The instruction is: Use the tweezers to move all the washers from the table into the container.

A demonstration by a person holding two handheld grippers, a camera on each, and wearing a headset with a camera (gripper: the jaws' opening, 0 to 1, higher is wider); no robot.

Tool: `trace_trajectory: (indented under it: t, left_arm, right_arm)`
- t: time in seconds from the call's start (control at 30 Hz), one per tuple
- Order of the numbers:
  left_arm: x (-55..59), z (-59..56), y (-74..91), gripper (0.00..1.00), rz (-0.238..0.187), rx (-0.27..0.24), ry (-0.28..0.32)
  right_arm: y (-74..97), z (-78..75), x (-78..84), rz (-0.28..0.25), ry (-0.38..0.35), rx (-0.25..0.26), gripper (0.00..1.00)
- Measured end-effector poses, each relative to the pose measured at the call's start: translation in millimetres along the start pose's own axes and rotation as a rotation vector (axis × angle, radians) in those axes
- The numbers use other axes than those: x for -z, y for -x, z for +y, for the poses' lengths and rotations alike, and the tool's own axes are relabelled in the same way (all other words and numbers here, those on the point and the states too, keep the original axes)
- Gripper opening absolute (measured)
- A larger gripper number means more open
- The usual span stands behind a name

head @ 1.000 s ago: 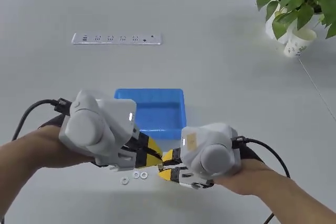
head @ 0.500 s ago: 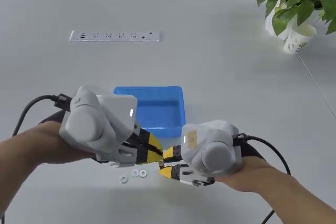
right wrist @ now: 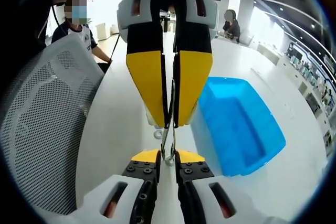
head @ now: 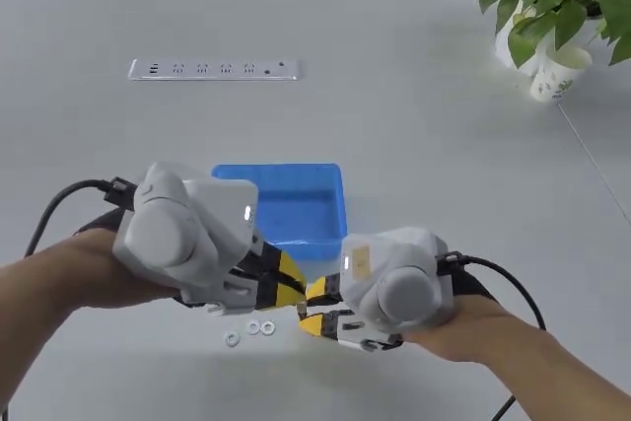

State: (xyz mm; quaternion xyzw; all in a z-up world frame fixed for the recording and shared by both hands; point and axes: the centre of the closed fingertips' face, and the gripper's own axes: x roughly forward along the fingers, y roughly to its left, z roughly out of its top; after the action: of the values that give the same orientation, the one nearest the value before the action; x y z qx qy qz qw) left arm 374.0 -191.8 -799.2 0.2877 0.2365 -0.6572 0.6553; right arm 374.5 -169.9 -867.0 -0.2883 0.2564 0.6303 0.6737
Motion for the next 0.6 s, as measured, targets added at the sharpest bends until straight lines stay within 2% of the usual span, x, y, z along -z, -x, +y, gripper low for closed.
trace_trajectory:
  t: [0.6]
  left_arm:
    - [-1.8, 2.2, -2.6, 0.06, -0.011, 0.008, 0.015]
  right_arm:
    - [-1.5, -1.7, 4.3, 0.016, -0.063, 0.006, 0.10]
